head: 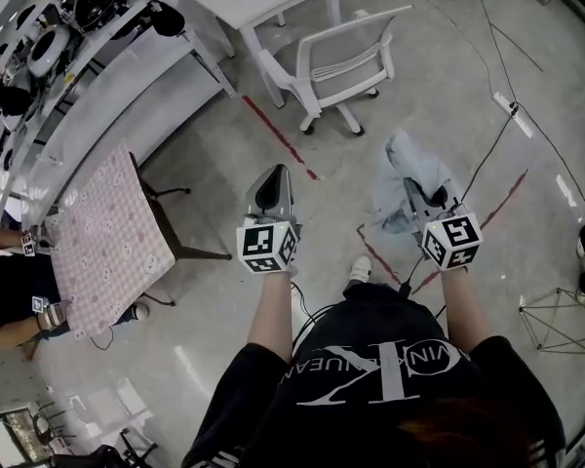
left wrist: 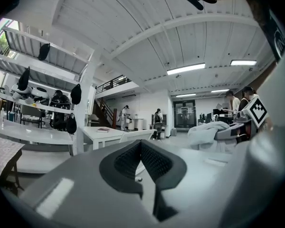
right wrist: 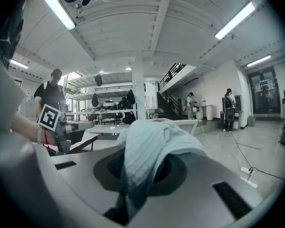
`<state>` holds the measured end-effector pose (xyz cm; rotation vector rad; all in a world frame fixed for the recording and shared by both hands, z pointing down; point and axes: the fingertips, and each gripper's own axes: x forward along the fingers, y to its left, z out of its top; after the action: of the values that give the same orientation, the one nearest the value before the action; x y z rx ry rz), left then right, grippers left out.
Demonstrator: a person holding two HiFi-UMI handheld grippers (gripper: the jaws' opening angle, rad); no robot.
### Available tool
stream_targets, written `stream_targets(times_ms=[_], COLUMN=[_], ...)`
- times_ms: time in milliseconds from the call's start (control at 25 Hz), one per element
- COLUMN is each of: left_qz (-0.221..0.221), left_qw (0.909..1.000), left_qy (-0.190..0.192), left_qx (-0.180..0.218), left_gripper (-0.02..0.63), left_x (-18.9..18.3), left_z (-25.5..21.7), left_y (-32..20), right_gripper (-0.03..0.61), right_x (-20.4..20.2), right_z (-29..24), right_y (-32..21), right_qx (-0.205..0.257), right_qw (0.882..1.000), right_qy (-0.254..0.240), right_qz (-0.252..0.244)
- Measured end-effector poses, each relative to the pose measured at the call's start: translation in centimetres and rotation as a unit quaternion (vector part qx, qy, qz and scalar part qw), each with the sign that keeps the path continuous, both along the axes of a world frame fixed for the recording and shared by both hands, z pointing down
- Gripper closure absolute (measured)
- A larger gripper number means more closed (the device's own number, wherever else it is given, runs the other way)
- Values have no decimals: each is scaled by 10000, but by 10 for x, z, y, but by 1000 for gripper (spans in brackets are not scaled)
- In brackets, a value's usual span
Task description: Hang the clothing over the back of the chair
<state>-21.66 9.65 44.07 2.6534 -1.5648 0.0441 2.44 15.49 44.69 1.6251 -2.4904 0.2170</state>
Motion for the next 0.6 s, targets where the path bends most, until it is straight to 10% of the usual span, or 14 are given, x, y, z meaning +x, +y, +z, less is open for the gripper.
stream_targets(times_ms=[600], left_qz=[128], left_qw=[9999], left_qy=[26], left_qx=[-38], left_gripper=[604], left_x=[32], left_z=[0], left_y=[-85], right_gripper=[520], right_x=[25], right_z=[-1], right_y=[-81], right_qx=[15], right_qw=[10000], right_qy=[6], right_qz=[76])
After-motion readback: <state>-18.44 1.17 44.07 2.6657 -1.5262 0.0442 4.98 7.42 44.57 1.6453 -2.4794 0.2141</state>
